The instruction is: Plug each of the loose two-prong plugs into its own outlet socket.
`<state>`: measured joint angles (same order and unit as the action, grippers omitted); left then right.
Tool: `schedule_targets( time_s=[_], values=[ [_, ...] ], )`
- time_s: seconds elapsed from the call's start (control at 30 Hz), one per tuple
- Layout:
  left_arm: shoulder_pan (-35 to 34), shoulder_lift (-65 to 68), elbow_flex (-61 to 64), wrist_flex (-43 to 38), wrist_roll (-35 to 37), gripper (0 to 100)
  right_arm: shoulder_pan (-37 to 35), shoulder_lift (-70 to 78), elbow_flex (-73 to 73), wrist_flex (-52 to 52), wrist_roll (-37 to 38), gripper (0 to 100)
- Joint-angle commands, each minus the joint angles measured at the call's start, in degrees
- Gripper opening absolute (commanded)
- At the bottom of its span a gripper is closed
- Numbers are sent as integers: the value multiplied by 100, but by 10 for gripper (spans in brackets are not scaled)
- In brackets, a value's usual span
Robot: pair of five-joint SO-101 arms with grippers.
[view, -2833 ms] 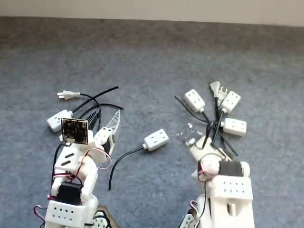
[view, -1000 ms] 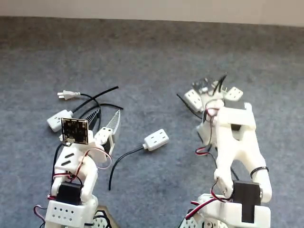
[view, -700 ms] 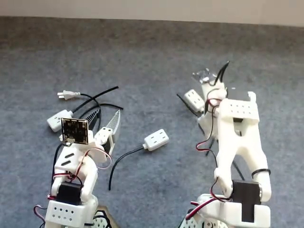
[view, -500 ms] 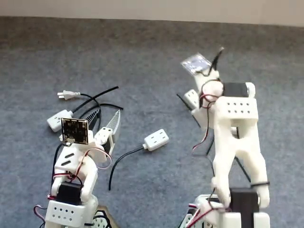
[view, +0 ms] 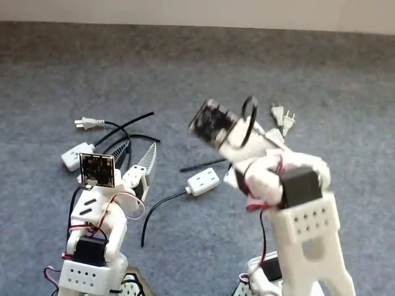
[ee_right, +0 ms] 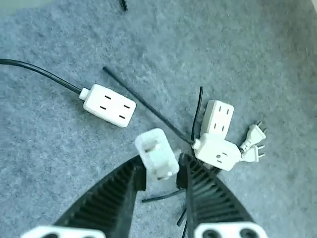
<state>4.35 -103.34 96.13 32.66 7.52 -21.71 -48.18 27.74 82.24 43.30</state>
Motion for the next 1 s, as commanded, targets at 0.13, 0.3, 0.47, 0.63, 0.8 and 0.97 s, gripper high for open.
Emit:
schedule_targets(
  time_s=[0.13,0.3,0.47,0.63,0.8,0.97],
  values=[
    [-409,-48,92,-114,9,207,66,-1112,2519,-1921,79,105],
    [-426,-48,92,-114,9,207,312,-1051,2844,-2281,79,104],
    [-462,-48,92,-123,9,207,295,-875,2809,-2290,79,106],
    [-470,-48,66,-79,18,207,752,-708,2791,-2281,-167,107],
    [-585,13,-655,721,26,210,1780,-629,2844,-2281,-1222,107],
    [-462,22,-1349,1591,176,210,2563,-629,2941,-2255,-2057,107]
  ],
)
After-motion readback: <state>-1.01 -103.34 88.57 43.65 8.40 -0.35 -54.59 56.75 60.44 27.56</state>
